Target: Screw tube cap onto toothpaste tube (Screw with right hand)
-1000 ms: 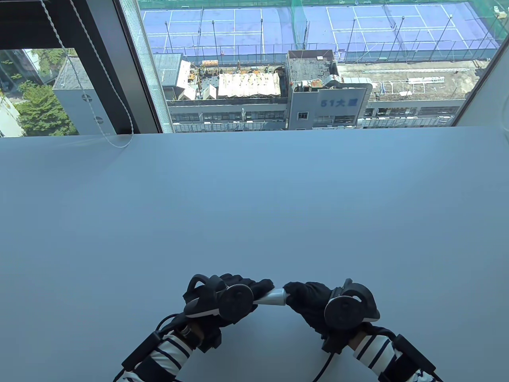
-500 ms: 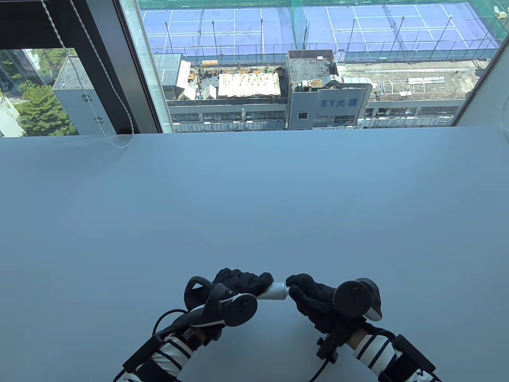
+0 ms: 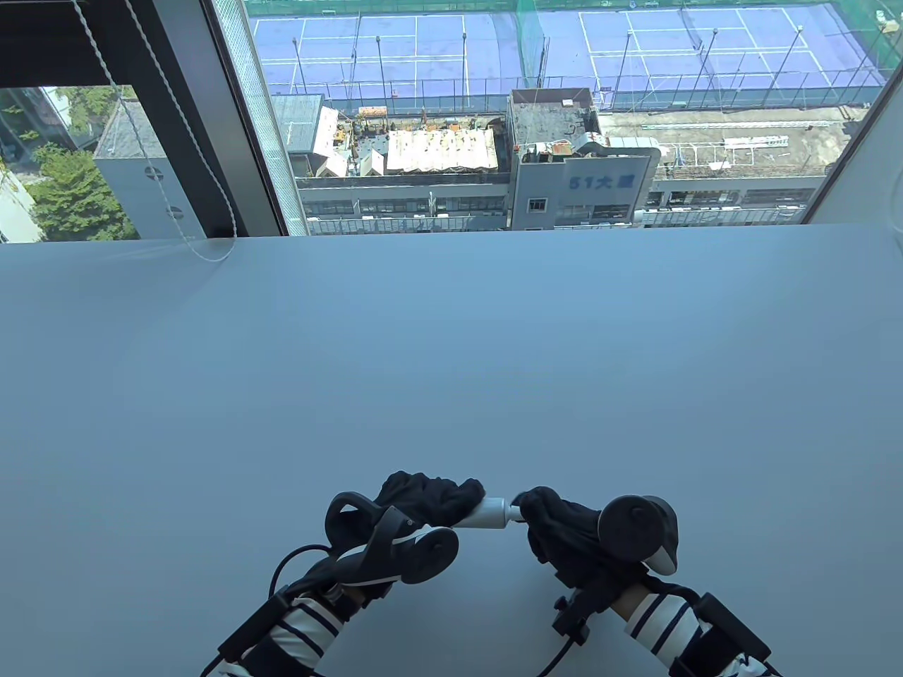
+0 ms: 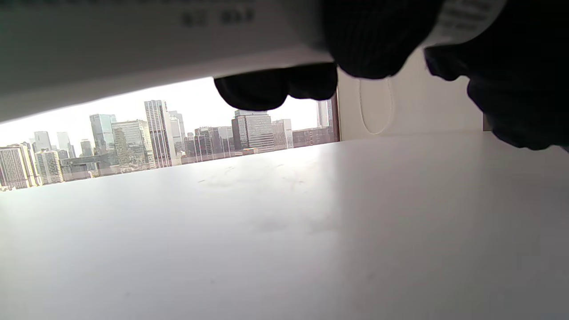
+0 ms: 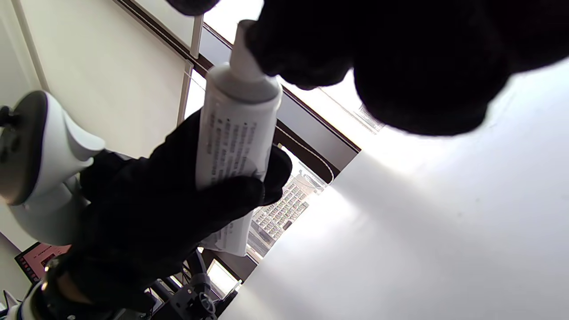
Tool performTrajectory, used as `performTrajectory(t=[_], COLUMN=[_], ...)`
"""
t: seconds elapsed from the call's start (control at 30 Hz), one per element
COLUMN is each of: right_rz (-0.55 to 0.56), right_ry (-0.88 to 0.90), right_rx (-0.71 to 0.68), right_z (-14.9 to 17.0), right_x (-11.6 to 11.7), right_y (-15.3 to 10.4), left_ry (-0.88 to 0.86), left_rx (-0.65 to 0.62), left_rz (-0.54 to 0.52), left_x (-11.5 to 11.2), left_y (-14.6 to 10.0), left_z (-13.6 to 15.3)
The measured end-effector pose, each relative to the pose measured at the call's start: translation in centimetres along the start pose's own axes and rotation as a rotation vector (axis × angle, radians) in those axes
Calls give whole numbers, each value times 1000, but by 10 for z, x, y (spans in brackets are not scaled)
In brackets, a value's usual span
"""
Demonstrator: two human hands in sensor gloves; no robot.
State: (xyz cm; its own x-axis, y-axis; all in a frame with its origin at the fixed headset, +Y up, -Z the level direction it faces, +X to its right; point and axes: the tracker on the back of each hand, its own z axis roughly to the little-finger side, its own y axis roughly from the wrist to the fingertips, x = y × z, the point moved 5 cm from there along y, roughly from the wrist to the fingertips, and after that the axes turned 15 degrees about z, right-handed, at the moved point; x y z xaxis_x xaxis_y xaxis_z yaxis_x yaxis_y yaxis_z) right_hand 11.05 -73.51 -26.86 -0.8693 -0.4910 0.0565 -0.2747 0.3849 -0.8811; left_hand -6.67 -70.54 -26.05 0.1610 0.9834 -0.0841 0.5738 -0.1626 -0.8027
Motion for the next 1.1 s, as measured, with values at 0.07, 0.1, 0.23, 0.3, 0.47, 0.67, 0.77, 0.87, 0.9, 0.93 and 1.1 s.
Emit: performTrajectory(t=[0.07, 0.1, 0.23, 0.3, 0.47, 0.67, 0.77, 0.87, 0.9, 0.93, 1.1], right_rz=[-16, -12, 8, 27, 41, -8, 25, 67, 58, 54, 6], right_ry=[-9, -8, -5, -29, -4, 12, -14, -28, -29, -25, -12], right_rx=[-18, -22, -8, 21, -12, -71, -36, -2, 9, 3, -68], right_z=[-3, -3, -4, -1, -3, -10, -8, -5, -3, -4, -11], right_x=[2, 2, 2, 0, -4, 4, 2, -3, -3, -3, 2], right_y=[0, 0, 0, 1, 0, 0, -1, 0, 0, -1, -1], left_ry=[-7, -7, 9, 10, 5, -2, 3, 7, 7, 5, -1], left_rx=[2, 2, -1, 0, 11, 8, 6, 6, 9, 11, 14], left_rz=[2, 0, -10, -8, -12, -20, -29, -31, -32, -32, -32], left_x=[0, 0, 1, 0, 2, 2, 3, 3, 4, 4, 4], left_y=[0, 0, 0, 0, 0, -1, -1, -1, -1, -1, -1], left_z=[1, 1, -1, -1, 1, 1, -1, -1, -1, 0, 1])
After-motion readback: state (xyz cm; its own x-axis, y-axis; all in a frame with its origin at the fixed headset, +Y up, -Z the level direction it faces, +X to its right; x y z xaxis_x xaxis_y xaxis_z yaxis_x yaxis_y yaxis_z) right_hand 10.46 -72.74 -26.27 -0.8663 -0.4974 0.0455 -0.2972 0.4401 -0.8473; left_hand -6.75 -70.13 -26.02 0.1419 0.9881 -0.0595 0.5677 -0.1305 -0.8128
